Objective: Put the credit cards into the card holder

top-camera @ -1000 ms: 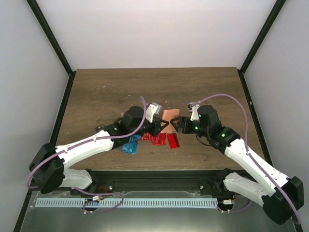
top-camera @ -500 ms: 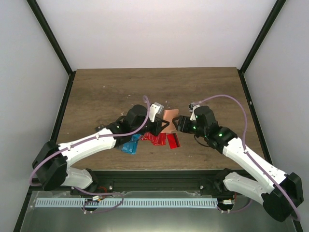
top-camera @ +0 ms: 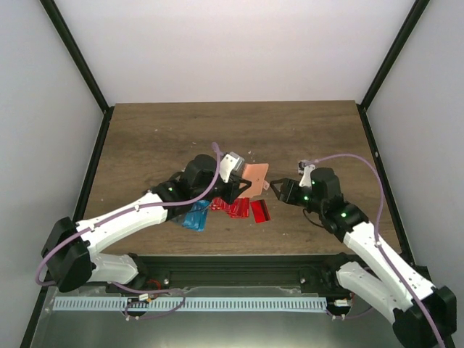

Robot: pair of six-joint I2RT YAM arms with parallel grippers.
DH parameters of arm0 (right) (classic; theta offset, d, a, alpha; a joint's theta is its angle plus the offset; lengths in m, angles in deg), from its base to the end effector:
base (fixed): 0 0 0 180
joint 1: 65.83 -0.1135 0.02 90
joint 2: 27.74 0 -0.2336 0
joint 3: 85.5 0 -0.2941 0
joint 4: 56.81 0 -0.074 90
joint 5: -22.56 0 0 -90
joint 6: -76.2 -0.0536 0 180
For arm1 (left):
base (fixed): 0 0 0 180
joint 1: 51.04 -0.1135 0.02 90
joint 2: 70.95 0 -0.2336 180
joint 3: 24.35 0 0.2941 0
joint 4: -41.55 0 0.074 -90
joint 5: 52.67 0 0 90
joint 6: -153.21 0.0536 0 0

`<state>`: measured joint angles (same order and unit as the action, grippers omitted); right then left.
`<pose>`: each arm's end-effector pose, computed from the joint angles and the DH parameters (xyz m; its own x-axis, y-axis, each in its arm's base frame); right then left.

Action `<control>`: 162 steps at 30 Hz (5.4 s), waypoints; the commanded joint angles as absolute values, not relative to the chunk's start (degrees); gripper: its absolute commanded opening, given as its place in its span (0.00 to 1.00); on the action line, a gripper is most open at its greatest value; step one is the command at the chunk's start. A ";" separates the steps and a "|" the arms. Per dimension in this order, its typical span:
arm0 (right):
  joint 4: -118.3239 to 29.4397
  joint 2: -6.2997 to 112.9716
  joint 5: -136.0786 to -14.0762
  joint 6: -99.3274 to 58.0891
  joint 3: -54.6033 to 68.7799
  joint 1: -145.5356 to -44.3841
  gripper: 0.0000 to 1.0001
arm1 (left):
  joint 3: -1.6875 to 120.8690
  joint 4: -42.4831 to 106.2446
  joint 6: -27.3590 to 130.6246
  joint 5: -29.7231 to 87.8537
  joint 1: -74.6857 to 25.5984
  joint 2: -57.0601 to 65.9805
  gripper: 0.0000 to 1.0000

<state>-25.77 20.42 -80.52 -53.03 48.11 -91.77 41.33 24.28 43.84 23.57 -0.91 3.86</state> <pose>0.2323 0.1265 0.2101 -0.7551 0.3177 -0.5735 -0.1544 0.7640 0.6265 0.2223 -0.2861 0.2362 -0.5614 0.1697 -0.8099 0.7376 0.5463 -0.3969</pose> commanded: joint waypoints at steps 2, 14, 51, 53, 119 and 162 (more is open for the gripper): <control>-34.89 15.38 -92.88 -50.99 49.95 -91.58 0.54 | 43.08 24.04 43.98 21.28 -1.29 2.97 0.04; -36.38 15.08 -97.20 -52.22 50.27 -91.59 0.52 | 43.71 22.56 43.54 20.80 -1.24 1.24 0.04; -26.63 19.84 -78.40 -60.91 50.87 -90.50 0.01 | 47.13 37.49 38.12 8.68 -3.88 21.23 0.08; -27.19 21.79 -77.86 -60.74 51.05 -89.41 0.01 | 48.75 38.38 37.53 7.30 -5.11 25.25 0.09; -35.22 33.78 -86.39 -54.83 54.20 -77.43 0.01 | 74.69 17.95 63.74 21.41 -1.86 49.57 0.53; -33.02 33.23 -84.78 -54.78 54.54 -76.47 0.01 | 73.56 18.61 66.83 11.97 -2.80 49.70 0.64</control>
<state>-33.53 34.19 -85.46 -55.80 55.52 -77.30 74.12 17.35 64.71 13.47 -3.62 51.16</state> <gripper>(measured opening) 0.039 0.634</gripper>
